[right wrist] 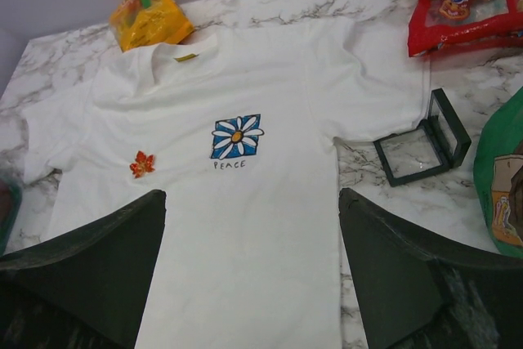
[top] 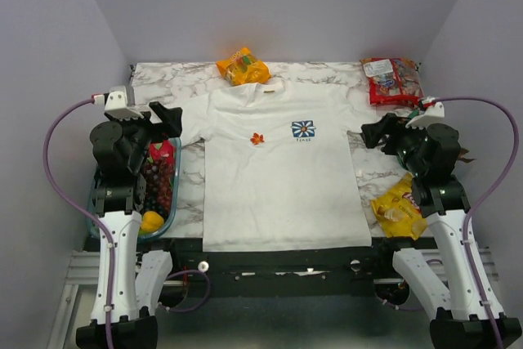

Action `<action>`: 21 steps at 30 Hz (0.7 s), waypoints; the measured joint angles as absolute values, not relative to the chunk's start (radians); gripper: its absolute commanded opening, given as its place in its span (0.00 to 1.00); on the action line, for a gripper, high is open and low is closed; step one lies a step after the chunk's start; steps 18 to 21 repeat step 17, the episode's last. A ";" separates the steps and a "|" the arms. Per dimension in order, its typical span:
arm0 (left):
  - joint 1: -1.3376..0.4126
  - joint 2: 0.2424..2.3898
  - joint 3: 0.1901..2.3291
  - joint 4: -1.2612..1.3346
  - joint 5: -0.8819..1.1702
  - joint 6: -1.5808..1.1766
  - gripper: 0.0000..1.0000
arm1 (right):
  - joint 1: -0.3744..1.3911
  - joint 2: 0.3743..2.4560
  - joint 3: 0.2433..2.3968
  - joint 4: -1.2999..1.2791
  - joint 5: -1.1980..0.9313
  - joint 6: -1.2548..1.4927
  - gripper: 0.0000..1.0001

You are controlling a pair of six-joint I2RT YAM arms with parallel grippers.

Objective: Pin the brooch onto the clothing

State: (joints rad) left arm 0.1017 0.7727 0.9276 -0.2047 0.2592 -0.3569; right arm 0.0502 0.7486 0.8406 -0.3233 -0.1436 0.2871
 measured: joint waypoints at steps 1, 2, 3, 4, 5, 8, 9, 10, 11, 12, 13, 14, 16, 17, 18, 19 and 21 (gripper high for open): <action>0.102 0.754 0.902 -0.201 0.259 -0.360 0.99 | 0.050 0.734 0.825 -0.318 -0.144 0.287 0.93; 0.102 0.746 0.883 -0.200 0.259 -0.361 0.99 | 0.050 0.725 0.815 -0.314 -0.144 0.287 0.93; 0.102 0.736 0.865 -0.198 0.258 -0.363 0.99 | 0.050 0.722 0.810 -0.313 -0.144 0.287 0.93; 0.102 0.733 0.855 -0.196 0.258 -0.364 0.99 | 0.050 0.719 0.809 -0.312 -0.144 0.287 0.93; 0.102 0.733 0.841 -0.196 0.257 -0.365 0.99 | 0.050 0.719 0.809 -0.311 -0.144 0.287 0.93; 0.102 0.730 0.821 -0.197 0.253 -0.366 0.99 | 0.050 0.716 0.809 -0.307 -0.144 0.287 0.93; 0.102 0.729 0.821 -0.198 0.252 -0.366 0.99 | 0.050 0.715 0.809 -0.307 -0.144 0.287 0.93; 0.102 0.728 0.821 -0.197 0.249 -0.366 0.99 | 0.050 0.714 0.809 -0.307 -0.144 0.287 0.93; 0.102 0.724 0.821 -0.197 0.247 -0.366 0.99 | 0.050 0.714 0.809 -0.307 -0.144 0.287 0.93; 0.102 0.719 0.821 -0.197 0.244 -0.365 0.99 | 0.050 0.714 0.809 -0.307 -0.144 0.288 0.93; 0.102 0.717 0.822 -0.197 0.242 -0.365 0.99 | 0.050 0.715 0.809 -0.307 -0.144 0.288 0.93; 0.102 0.711 0.824 -0.197 0.241 -0.365 0.99 | 0.050 0.715 0.809 -0.307 -0.144 0.288 0.93; 0.102 0.709 0.830 -0.197 0.240 -0.363 0.99 | 0.050 0.715 0.809 -0.307 -0.144 0.288 0.93; 0.102 0.709 0.834 -0.198 0.240 -0.363 0.99 | 0.050 0.714 0.809 -0.307 -0.144 0.288 0.93; 0.102 0.709 0.834 -0.198 0.240 -0.363 0.99 | 0.050 0.714 0.809 -0.307 -0.144 0.288 0.93; 0.102 0.709 0.834 -0.198 0.240 -0.363 0.99 | 0.050 0.714 0.809 -0.307 -0.144 0.288 0.93; 0.102 0.709 0.834 -0.198 0.240 -0.363 0.99 | 0.050 0.714 0.809 -0.307 -0.144 0.288 0.93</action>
